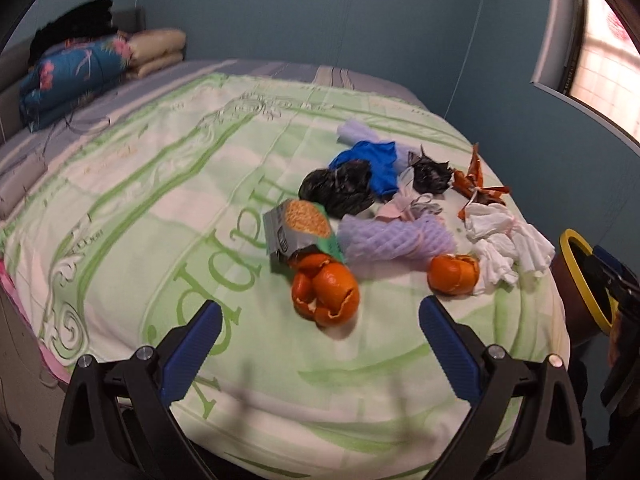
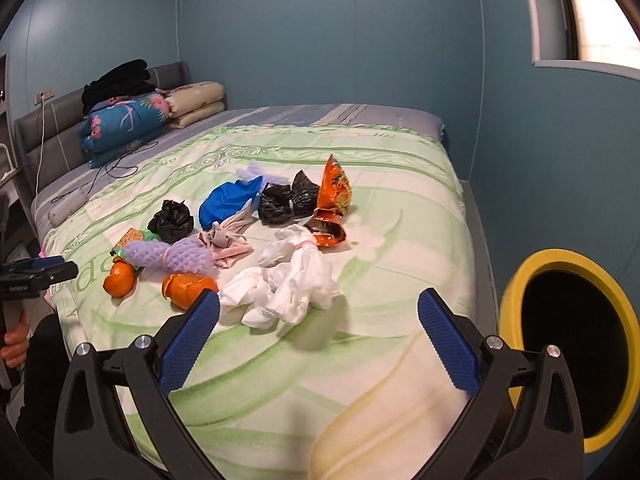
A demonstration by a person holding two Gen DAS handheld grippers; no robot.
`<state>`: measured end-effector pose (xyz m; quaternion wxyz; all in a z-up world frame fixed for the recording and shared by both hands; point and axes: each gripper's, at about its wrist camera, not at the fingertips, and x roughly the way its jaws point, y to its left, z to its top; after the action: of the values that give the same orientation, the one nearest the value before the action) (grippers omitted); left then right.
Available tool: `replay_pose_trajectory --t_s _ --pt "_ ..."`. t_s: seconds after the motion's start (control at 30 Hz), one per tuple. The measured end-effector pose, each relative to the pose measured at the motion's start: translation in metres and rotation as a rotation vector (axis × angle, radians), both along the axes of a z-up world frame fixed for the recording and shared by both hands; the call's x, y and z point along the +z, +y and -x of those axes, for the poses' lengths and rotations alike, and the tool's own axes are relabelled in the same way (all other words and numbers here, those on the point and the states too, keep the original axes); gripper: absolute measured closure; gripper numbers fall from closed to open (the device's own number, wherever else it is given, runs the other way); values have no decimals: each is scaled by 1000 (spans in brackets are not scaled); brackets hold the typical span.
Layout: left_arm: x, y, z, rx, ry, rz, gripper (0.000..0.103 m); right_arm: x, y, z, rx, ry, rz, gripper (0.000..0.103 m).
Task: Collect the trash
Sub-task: 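Grasp the orange peel with the left tool while the right tool grasps white tissues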
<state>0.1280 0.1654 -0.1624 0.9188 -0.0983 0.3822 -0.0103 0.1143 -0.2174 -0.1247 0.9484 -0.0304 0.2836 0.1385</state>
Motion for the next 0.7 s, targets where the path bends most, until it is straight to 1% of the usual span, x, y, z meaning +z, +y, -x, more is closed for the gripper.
replay_pose_trajectory --t_s 0.1,0.23,0.37,0.47,0.63,0.7 --pt "-10 2 -11 2 16 17 8 -8 1 -10 -3 34 14 8" --pt "-20 -6 -22 -12 36 6 8 -17 5 -25 18 77 37 8" --pt "-26 -15 -33 -27 62 -16 8 -17 10 -33 30 78 68 8" --pt "-32 -15 -42 -33 81 2 8 -16 12 -45 47 101 45 8" --pt "-38 -14 -51 -29 93 26 8 -21 21 -66 64 125 61 8" --pt "-40 -15 -52 -33 93 30 9 -24 21 -78 58 147 44 8"
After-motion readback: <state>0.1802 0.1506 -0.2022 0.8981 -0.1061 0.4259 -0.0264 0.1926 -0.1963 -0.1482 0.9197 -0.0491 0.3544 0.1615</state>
